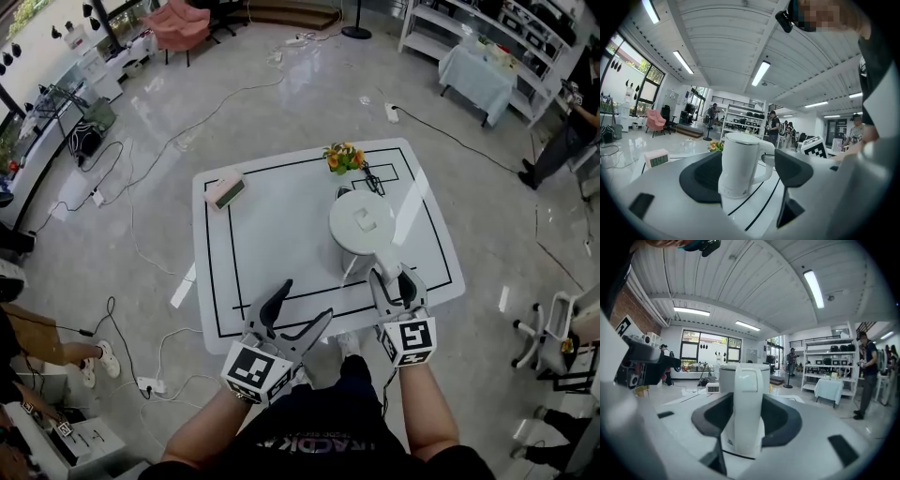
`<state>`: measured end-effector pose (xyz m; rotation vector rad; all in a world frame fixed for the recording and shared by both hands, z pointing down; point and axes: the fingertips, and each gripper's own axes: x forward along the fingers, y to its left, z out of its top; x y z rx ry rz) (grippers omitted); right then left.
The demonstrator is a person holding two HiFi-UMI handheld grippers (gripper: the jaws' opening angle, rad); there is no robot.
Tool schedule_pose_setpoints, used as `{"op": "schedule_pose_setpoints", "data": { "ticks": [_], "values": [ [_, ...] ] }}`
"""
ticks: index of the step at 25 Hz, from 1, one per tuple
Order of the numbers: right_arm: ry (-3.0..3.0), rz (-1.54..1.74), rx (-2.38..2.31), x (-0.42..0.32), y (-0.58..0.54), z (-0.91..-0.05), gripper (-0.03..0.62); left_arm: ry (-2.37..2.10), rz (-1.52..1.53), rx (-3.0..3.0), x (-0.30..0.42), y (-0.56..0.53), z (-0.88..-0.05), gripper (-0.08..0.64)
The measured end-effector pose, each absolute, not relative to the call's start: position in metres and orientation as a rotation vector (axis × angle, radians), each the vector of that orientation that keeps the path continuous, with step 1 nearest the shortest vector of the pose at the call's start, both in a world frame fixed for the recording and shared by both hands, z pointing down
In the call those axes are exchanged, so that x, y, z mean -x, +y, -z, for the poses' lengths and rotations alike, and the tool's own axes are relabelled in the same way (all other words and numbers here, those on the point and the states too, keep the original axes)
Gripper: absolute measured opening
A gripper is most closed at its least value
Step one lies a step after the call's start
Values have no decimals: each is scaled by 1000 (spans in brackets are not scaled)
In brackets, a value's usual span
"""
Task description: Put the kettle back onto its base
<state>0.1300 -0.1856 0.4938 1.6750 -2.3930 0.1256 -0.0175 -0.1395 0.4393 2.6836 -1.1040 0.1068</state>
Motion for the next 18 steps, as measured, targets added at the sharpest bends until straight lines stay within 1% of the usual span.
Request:
{"op": "schedule_pose_setpoints", "data": {
  "ticks": [11,18],
  "values": [
    [-2312,-63,-1823,-132,-147,-464,161,-991,-91,-2731,28,-118,-440,351],
    [-2382,-109,-1815,-128,-136,-446,161,-967,-66,-2739,20,-114,-433,351]
  ]
}}
